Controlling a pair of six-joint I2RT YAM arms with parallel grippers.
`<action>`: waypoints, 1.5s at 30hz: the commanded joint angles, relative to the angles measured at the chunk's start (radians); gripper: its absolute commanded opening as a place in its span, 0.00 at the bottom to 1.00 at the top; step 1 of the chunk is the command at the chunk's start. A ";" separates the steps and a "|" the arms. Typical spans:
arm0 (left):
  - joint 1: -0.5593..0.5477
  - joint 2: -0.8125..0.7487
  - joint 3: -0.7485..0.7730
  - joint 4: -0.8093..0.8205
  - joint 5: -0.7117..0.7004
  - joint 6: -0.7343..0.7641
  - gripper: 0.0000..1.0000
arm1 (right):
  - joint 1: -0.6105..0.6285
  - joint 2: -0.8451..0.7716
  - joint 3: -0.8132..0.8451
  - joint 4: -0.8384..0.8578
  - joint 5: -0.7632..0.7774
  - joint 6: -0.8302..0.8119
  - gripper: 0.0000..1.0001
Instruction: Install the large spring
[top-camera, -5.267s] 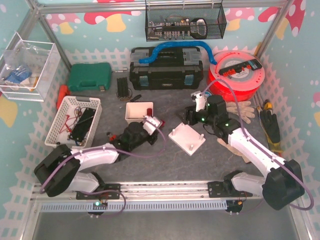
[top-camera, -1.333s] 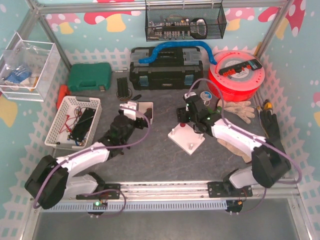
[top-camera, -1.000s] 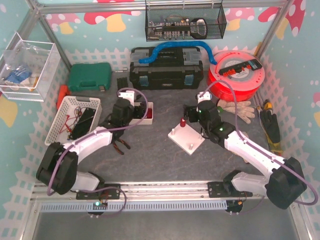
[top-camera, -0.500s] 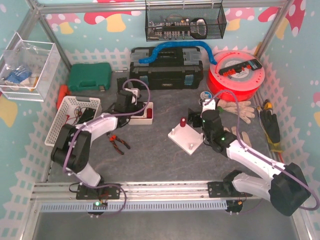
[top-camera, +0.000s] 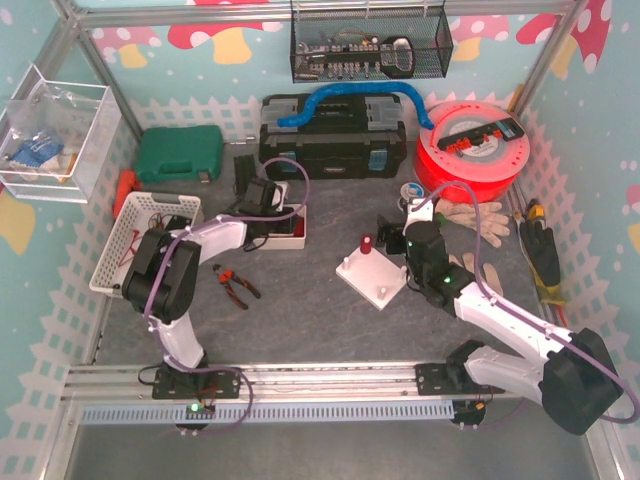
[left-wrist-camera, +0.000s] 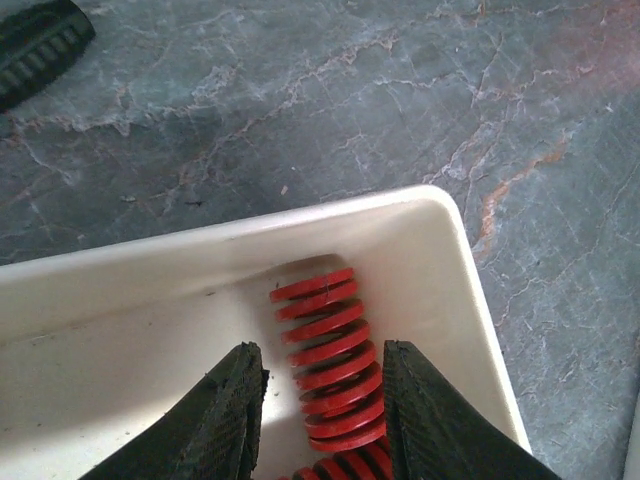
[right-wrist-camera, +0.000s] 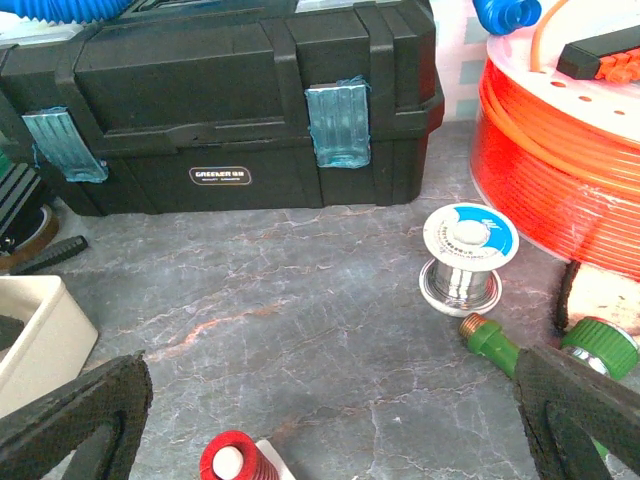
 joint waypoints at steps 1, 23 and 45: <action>0.001 0.036 0.036 -0.046 0.035 0.019 0.38 | -0.004 0.001 -0.017 0.023 0.020 0.005 0.98; -0.020 0.150 0.089 -0.097 -0.099 0.026 0.43 | -0.004 -0.012 -0.023 0.024 0.044 -0.012 0.97; -0.023 0.176 0.113 -0.104 -0.142 0.007 0.35 | -0.004 -0.016 -0.029 0.027 0.049 -0.017 0.97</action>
